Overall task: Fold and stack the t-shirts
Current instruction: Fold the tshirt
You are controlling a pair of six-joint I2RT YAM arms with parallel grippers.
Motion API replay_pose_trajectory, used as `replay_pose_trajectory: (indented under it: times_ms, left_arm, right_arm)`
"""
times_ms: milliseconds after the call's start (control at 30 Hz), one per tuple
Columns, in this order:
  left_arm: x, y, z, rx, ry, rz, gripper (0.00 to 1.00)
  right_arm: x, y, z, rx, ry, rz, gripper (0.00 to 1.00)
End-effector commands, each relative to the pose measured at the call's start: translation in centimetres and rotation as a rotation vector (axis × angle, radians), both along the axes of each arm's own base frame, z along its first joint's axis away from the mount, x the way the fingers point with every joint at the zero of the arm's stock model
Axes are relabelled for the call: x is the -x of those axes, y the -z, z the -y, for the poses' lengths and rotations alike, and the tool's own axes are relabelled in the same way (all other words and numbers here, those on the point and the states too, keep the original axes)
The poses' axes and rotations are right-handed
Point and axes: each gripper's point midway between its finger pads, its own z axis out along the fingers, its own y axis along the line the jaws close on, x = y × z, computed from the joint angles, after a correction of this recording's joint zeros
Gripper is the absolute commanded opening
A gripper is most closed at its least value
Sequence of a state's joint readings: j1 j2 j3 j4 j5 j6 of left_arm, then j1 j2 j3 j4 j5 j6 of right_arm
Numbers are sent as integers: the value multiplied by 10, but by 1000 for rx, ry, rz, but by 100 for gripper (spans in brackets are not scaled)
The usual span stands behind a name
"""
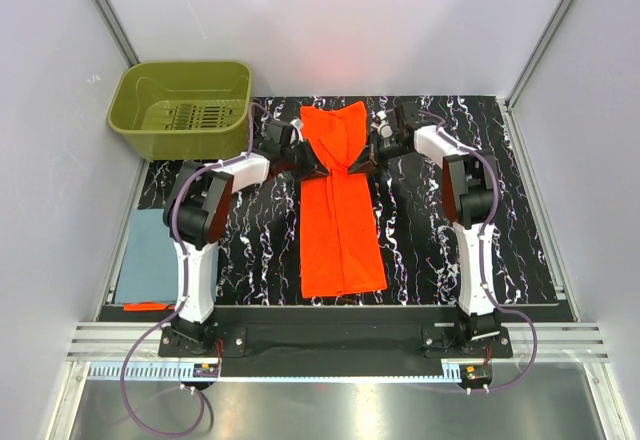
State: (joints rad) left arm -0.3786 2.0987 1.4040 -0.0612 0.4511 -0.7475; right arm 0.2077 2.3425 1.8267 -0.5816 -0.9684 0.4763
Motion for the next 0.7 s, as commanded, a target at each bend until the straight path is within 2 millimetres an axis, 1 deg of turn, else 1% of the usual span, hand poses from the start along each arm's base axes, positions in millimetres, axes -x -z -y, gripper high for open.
replay_pose_trajectory:
  times_ms: [0, 33, 100, 133, 167, 233, 267, 367, 433, 467, 500, 567, 600, 633, 667]
  left_arm:
    - [-17, -9, 12, 86, -11, 51, 20]
    - [-16, 0, 15, 98, 2, 27, 20]
    - [-22, 2, 21, 119, 2, 15, 20]
    - [-22, 10, 24, 131, 8, -8, 20]
    - [-23, 10, 25, 138, 4, -15, 20]
    - [-22, 17, 29, 154, 2, -49, 19]
    - [-20, 24, 29, 154, 0, -67, 19]
    - [-19, 30, 25, 148, 5, -73, 19]
    - [-18, 20, 24, 174, 20, -65, 20]
    - [-19, 13, 21, 191, 17, -38, 25]
    - [-20, -9, 20, 206, 24, 11, 30]
    - [-19, -29, 20, 210, 47, 45, 35]
    - [-18, -44, 21, 214, 63, 75, 36]
    - [-17, -52, 20, 225, 72, 83, 36]
    - [-17, -55, 17, 231, 64, 83, 36]
  right_arm:
    - [1, -3, -25, -42, -41, 6, 0]
    - [2, 4, -25, -28, -32, -10, 0]
    - [0, 13, -22, 8, 2, -25, 0]
    - [1, 16, -20, 15, 7, -34, 0]
    - [1, 20, -18, 24, 15, -40, 0]
    - [4, 22, -16, 32, 17, -45, 0]
    - [5, 23, -14, 36, 20, -47, 0]
    - [11, 26, -14, 40, 20, -64, 0]
    - [16, 25, -14, 40, 15, -72, 0]
    - [20, 24, -18, 39, 4, -70, 0]
    - [21, 19, -19, 34, -3, -58, 0]
    - [26, 19, -19, 41, -7, -62, 0]
    - [28, 18, -20, 40, -10, -59, 0]
    - [30, 18, -19, 40, -10, -61, 0]
    - [32, 17, -20, 38, -14, -58, 0]
